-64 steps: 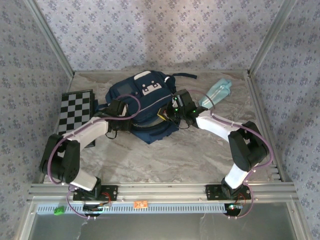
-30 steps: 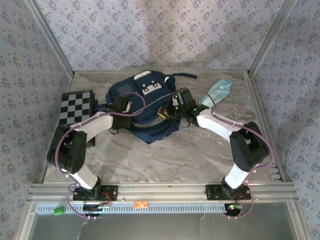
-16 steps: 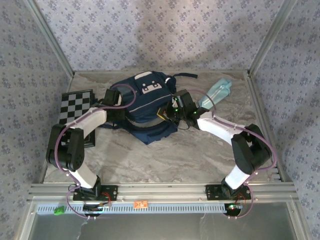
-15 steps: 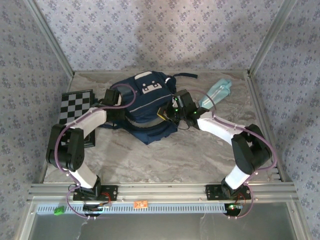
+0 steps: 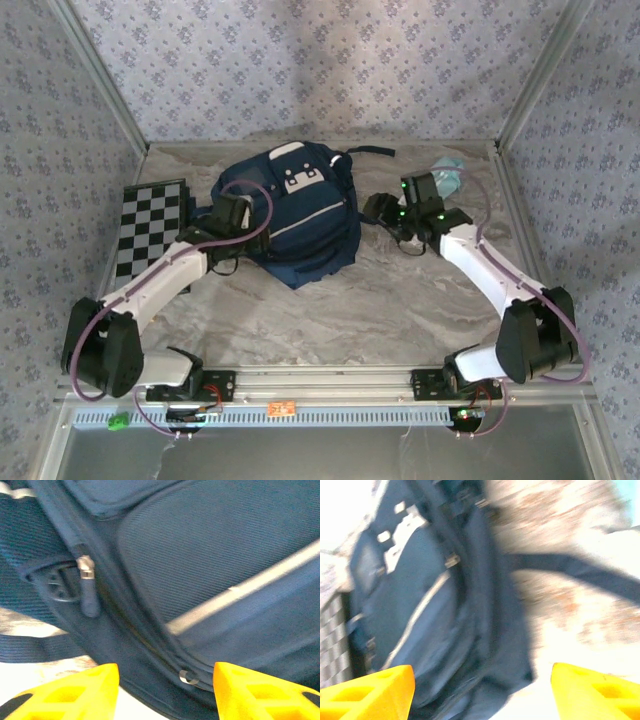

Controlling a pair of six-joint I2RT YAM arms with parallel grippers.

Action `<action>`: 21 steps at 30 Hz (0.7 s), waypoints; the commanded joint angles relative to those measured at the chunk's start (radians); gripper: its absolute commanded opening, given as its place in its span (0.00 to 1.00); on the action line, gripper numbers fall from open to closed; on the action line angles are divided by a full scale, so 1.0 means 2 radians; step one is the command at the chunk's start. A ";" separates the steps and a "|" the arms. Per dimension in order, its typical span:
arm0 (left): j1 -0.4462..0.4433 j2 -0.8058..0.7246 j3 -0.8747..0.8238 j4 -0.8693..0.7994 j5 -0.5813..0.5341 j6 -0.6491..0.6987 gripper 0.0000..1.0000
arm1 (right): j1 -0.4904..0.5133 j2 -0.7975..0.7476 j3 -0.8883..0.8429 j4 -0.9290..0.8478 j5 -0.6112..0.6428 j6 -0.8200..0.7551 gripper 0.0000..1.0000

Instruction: Pack books, pencil case, and school supplies into a backpack

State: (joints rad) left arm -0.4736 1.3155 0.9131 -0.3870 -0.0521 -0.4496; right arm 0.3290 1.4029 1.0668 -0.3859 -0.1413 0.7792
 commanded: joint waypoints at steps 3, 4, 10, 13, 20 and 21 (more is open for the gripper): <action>-0.069 0.002 0.013 0.005 -0.017 -0.057 0.55 | -0.079 0.059 0.031 -0.056 0.048 -0.071 0.74; -0.083 0.008 0.018 0.010 -0.018 -0.059 0.56 | -0.092 0.072 0.035 -0.048 0.047 -0.079 0.74; -0.143 0.049 0.061 0.020 -0.049 -0.048 0.57 | -0.130 0.156 0.095 -0.034 0.039 -0.117 0.74; -0.149 0.071 0.090 0.006 -0.054 -0.043 0.58 | -0.140 0.190 0.119 -0.021 0.030 -0.119 0.74; -0.151 0.099 0.126 -0.023 -0.067 -0.034 0.59 | -0.129 0.274 0.202 -0.050 0.058 -0.128 0.75; -0.151 0.101 0.127 -0.024 -0.069 -0.033 0.59 | -0.130 0.285 0.211 -0.050 0.056 -0.129 0.74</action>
State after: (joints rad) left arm -0.7727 1.5021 1.1290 -0.3904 -0.1581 -0.5335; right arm 0.0643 1.9171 1.4277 -0.4442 -0.0547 0.5545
